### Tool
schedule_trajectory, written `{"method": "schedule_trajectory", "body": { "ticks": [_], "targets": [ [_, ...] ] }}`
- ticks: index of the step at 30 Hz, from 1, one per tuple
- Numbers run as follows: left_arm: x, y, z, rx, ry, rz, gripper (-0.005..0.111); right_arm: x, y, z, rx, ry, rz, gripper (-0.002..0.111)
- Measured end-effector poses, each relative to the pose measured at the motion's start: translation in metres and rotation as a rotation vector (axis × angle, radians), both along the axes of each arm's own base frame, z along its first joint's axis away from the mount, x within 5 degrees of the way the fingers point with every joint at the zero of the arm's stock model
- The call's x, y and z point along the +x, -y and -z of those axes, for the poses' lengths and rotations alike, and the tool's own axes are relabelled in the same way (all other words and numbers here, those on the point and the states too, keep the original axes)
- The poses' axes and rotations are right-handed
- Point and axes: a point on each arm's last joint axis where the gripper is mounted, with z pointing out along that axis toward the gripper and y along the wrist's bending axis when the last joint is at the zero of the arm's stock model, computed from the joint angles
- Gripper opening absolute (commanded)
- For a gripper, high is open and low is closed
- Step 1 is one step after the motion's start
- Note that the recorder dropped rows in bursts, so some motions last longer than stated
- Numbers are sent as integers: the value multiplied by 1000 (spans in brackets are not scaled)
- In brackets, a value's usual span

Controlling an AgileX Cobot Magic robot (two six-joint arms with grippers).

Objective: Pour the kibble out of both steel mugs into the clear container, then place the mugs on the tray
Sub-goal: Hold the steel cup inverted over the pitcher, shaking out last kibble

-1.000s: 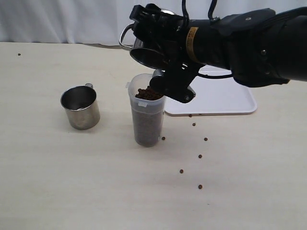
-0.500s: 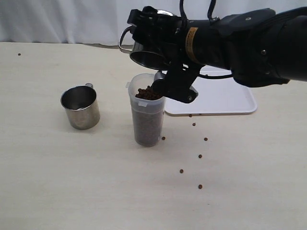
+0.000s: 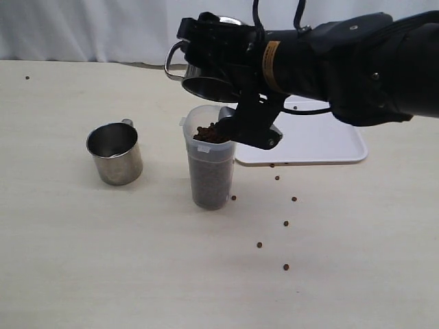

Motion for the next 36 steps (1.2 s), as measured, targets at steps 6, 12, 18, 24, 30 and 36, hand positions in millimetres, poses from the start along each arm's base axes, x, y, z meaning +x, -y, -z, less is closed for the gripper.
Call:
{"method": "schedule_trajectory", "body": {
  "ticks": [6, 12, 18, 24, 30, 36],
  "targets": [
    [0, 0, 0, 0, 0, 0, 0, -10, -13, -7, -21, 48, -46, 5],
    [0, 0, 0, 0, 0, 0, 0, -10, -13, -9, -24, 64, -23, 5],
    [0, 0, 0, 0, 0, 0, 0, -9, -12, -9, -39, 80, -17, 5],
    [0, 0, 0, 0, 0, 0, 0, -7, -10, -10, -99, 132, -13, 5],
    [0, 0, 0, 0, 0, 0, 0, -6, -9, -10, -144, 165, -30, 5],
    [0, 0, 0, 0, 0, 0, 0, -6, -9, -10, -163, 178, -39, 5]
  ]
}}
